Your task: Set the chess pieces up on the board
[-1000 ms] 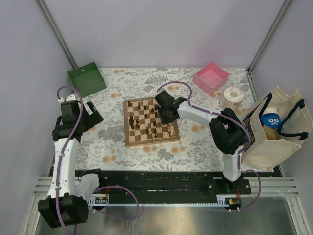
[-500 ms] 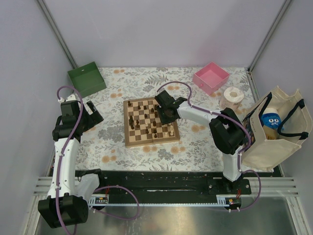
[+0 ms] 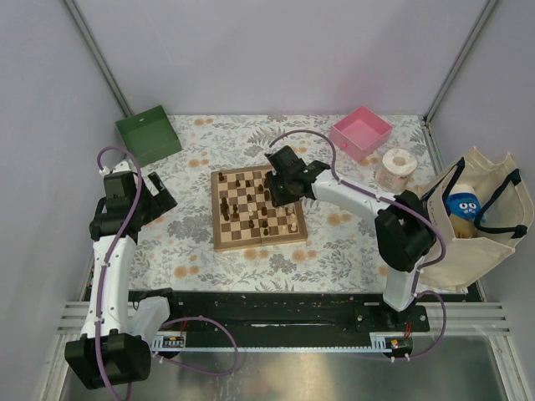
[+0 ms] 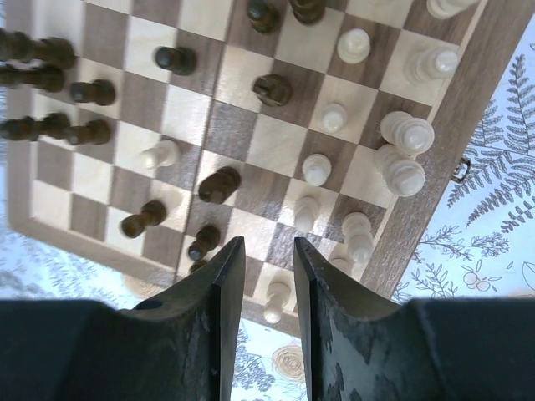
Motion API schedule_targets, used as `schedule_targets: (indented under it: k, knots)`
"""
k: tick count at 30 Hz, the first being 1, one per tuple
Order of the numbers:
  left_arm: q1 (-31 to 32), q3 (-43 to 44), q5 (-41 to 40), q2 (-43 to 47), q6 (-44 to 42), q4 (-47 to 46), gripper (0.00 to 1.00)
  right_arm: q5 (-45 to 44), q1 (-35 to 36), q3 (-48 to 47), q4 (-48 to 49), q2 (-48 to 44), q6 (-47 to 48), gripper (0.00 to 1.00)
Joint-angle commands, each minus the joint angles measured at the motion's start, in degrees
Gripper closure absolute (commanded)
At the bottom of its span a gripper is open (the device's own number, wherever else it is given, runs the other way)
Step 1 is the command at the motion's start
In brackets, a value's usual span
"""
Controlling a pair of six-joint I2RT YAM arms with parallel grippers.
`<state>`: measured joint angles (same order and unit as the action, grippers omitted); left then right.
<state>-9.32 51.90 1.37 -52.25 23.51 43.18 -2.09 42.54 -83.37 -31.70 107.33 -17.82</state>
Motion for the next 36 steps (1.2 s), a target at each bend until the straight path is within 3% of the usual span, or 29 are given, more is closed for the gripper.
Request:
schedule_targets:
  k: [1, 15, 36]
  knots:
    - [-0.26, -0.13, 0.92, 0.48, -0.66, -2.13, 0.01, 3.84, 0.96, -3.28, 1.56, -3.88, 0.07, 0.61]
    - [-0.35, -0.13, 1.01, 0.48, -0.57, -2.13, 0.01, 6.31, 6.14, -17.43, -4.23, 10.08, 1.47, 0.59]
    - [-0.61, -0.22, 1.45, 0.57, -0.66, -2.22, 0.01, 4.64, 6.41, -22.71, -6.00, 17.91, 2.44, 0.57]
